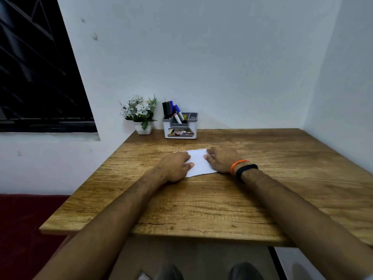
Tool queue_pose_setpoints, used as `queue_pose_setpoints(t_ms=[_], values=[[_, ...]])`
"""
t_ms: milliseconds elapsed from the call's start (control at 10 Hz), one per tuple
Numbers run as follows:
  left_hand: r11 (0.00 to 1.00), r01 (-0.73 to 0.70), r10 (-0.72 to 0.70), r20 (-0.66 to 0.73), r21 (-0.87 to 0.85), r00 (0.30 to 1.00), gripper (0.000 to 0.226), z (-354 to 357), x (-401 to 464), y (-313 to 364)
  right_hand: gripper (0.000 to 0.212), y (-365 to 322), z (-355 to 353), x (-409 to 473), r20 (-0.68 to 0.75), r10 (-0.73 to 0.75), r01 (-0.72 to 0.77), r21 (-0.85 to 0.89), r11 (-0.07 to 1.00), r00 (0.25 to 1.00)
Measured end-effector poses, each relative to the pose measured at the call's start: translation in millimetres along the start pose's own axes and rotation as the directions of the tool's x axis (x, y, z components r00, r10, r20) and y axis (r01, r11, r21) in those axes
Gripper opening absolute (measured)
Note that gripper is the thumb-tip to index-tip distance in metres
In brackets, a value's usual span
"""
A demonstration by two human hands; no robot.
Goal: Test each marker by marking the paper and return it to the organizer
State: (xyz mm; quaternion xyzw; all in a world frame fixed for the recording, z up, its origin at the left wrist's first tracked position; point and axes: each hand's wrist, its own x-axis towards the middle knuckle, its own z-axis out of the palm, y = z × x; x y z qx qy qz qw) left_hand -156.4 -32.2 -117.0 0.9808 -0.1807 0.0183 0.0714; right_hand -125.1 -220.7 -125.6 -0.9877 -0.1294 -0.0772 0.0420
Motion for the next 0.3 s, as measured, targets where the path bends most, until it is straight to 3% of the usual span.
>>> queue_pose_setpoints(t_ms=[200,300], values=[[0.997,-0.038,0.041,0.035,-0.072,0.999,0.043,0.4,41.4,-8.7,0.040,19.8,1.4,19.2,-0.022,0.048,-0.048,0.001,0.999,0.999],[0.996,-0.064,0.064,-0.011,-0.064,0.998,0.045,-6.6,61.9,-16.8,0.041,25.1,-8.4,34.4,-0.095,0.100,-0.101,-0.005,0.995,0.990]])
